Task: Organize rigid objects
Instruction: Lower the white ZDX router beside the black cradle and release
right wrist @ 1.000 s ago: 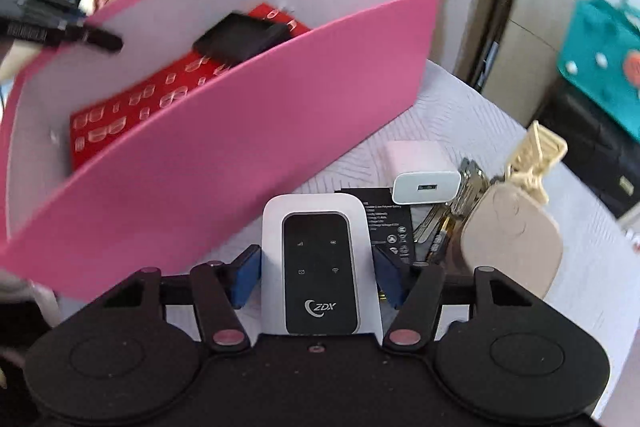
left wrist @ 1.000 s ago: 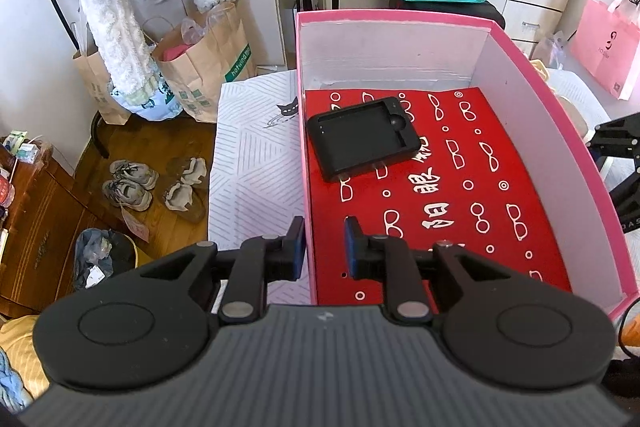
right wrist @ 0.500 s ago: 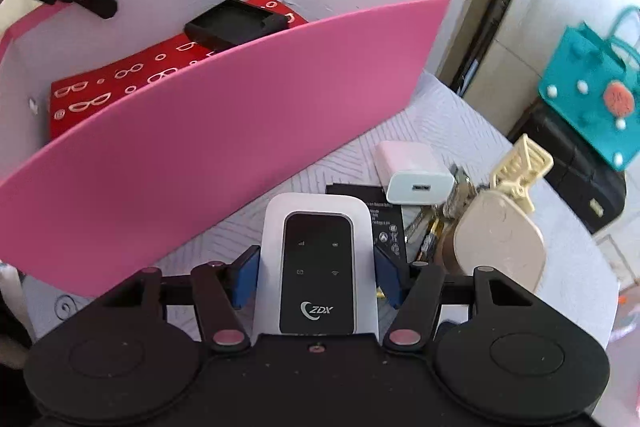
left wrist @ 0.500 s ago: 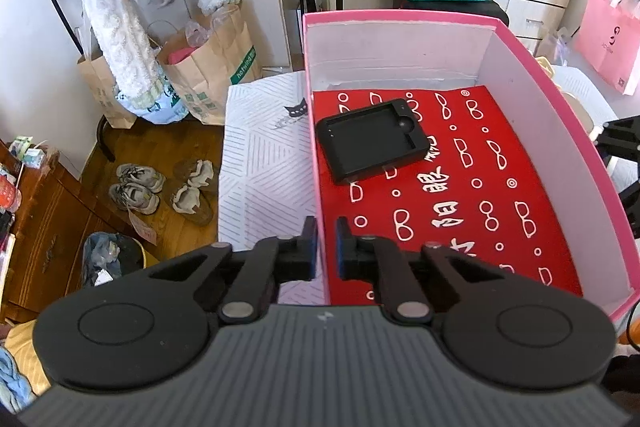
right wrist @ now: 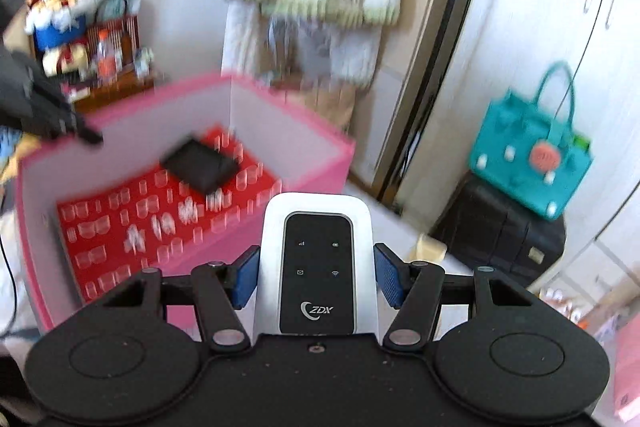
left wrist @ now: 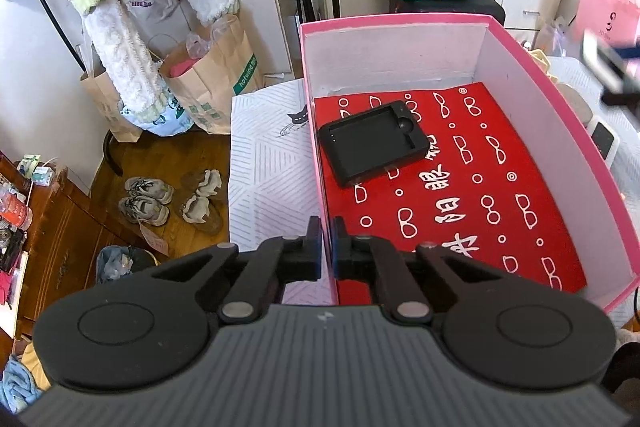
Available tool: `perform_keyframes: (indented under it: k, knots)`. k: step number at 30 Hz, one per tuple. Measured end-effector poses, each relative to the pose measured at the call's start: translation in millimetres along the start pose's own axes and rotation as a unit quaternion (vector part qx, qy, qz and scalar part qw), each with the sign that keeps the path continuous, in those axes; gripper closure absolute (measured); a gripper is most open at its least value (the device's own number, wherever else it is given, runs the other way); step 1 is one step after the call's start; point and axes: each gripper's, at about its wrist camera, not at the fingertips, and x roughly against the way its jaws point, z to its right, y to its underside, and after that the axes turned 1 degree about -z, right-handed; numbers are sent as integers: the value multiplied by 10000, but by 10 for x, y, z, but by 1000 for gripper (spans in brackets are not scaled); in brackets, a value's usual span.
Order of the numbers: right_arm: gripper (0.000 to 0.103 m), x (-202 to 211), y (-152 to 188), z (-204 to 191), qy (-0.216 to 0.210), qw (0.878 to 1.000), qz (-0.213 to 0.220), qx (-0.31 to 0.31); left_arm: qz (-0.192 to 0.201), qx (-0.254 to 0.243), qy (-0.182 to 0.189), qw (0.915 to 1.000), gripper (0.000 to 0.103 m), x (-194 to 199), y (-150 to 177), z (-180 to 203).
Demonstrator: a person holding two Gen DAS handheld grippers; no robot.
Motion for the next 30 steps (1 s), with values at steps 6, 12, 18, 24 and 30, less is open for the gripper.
perform_keyframes:
  k: [6,12,18,24,30]
  knots:
    - [38,-190,-494,-217,-549,9959,148,697,35,101,0,9999,99,13,4,-16]
    - [38,-921,-737,-493,-773,9800,-444,1780,157,130,-126,9997,99,11,5,36]
    - [38,-1390,-717,-474,-1113,9605,-1022,2335,35,247,38,9997,99,3,-27,-3]
    - [38,-1620,-659,-536,-1379,9285,-1524,3093,7,327,82,9994,99,6,-36,-42]
    - [38,-1819,-615,-583,-1509,9142,-1555,3425,34,395,72,9992,99,27,-38,-38]
